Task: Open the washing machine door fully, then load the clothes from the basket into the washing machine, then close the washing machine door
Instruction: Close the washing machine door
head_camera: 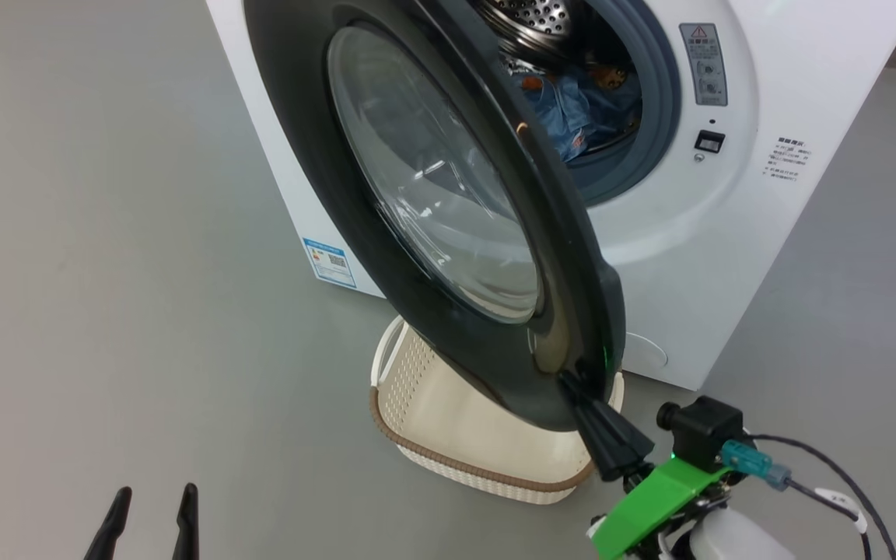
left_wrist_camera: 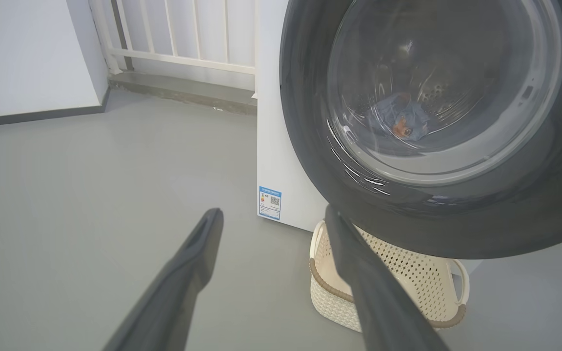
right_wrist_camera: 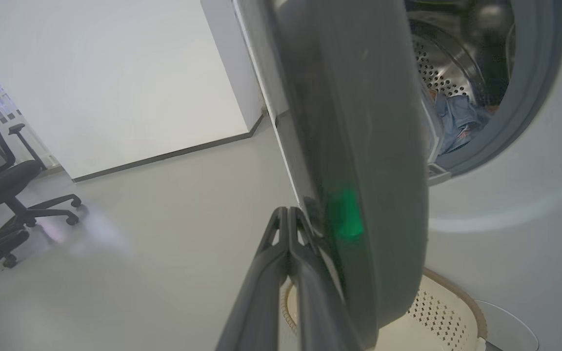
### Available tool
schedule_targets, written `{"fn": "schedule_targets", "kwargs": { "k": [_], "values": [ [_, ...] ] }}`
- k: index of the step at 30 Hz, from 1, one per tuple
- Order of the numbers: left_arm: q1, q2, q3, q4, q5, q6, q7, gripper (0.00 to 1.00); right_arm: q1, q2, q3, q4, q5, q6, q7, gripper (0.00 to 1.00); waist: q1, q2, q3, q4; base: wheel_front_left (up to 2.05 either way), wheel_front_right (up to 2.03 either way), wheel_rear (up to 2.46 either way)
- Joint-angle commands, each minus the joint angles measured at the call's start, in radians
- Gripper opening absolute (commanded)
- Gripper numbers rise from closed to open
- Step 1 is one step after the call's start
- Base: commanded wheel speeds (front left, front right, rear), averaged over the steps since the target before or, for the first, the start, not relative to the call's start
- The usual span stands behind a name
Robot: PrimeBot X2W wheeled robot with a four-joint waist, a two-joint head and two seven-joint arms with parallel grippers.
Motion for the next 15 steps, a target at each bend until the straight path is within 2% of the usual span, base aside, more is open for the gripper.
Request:
{"fn": "schedule_targets", "kwargs": {
  "k": [1,15],
  "values": [
    [-0.046,0.008,0.032,-0.027,-0.007,0.001,-0.014,1.00,-0.049,-0.001,-0.010,-0.027,-0.016,0.004,-0.008,0.00,0.0000,-0.0001,0.012,-0.005,0.00,0.00,0.00],
    [-0.087,-0.003,0.011,-0.036,-0.014,0.001,-0.014,1.00,-0.125,-0.035,-0.088,-0.020,-0.039,0.004,-0.008,0.00,0.0000,-0.0001,0.071,-0.009,0.00,0.00,0.00]
  ]
}}
